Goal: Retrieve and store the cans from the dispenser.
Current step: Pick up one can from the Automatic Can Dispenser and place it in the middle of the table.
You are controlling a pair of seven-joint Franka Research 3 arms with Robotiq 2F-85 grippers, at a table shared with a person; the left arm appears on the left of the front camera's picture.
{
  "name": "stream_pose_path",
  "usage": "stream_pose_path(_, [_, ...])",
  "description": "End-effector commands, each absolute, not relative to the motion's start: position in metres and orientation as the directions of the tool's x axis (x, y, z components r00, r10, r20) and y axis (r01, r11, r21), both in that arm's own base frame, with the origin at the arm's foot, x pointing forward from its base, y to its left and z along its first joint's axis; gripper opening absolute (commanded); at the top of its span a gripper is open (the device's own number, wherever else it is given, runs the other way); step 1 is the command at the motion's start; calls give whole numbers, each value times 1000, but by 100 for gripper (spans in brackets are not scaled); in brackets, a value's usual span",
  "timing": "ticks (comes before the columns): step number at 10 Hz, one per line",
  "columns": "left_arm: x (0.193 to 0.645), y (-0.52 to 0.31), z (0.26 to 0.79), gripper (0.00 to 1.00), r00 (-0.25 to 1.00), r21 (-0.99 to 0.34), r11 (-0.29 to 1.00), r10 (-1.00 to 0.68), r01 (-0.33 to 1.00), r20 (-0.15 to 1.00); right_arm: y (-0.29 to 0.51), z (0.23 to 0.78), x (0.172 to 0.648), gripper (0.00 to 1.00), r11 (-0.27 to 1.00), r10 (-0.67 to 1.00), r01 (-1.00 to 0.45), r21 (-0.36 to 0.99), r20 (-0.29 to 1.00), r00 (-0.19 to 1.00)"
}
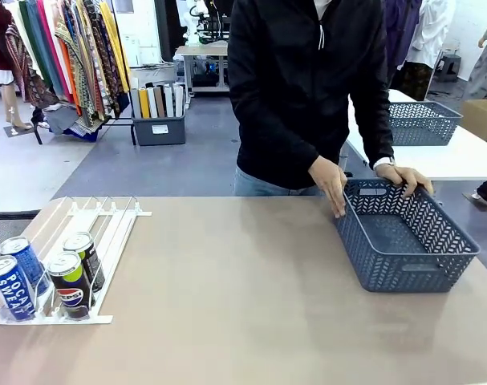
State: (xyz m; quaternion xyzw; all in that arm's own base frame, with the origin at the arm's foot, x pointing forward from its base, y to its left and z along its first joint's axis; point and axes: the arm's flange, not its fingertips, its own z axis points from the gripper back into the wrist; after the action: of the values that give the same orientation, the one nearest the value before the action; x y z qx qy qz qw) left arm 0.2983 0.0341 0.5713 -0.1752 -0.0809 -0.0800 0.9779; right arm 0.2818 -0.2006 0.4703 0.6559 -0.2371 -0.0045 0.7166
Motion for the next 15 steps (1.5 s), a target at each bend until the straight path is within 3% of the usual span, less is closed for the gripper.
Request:
stream_pose_path(1, [307, 10, 545, 100, 974, 28, 973, -228, 227, 13, -202, 473, 282, 100, 135, -318, -326, 936, 352, 880])
stream_pose_path(3, [309, -10, 534, 100, 972, 37, 971, -235, 234, 19, -202, 473, 282, 100, 135, -318, -326, 936, 352, 880])
stream_pose_path(4, [307, -16, 541, 100, 958, -83, 957, -271, 278, 92, -202, 473, 282, 100, 135, -318, -326, 936, 352, 880])
stream_pose_path(5, [309, -17, 539, 100, 973, 35, 973, -230, 229, 29, -202, 473, 282, 100, 135, -318, -326, 936, 352, 880])
stream_pose_path(8, [309, -17, 539, 100, 973, 35, 973, -230, 229, 29, -202, 473, 282, 100, 135, -318, -326, 936, 352, 880])
stream_pose_path(9, [309, -20, 537, 100, 966, 18, 967, -255, 255, 33, -202, 473, 282, 100, 135, -318, -326, 936, 352, 880])
stream_pose_path(10, [299, -21, 527, 100, 970, -105, 965, -233, 240, 74, -202, 473, 282, 100, 135, -318, -326, 936, 352, 880])
stream_pose_path(12, [288, -52, 517, 100, 983, -64, 985, -153, 160, 100, -202, 473, 282, 100, 135, -318, -326, 936, 352, 880])
stream_pose_path(15, [313, -89, 492, 100, 981, 3, 986, -165, 165, 98, -202, 473, 282, 100, 135, -318, -326, 936, 352, 880])
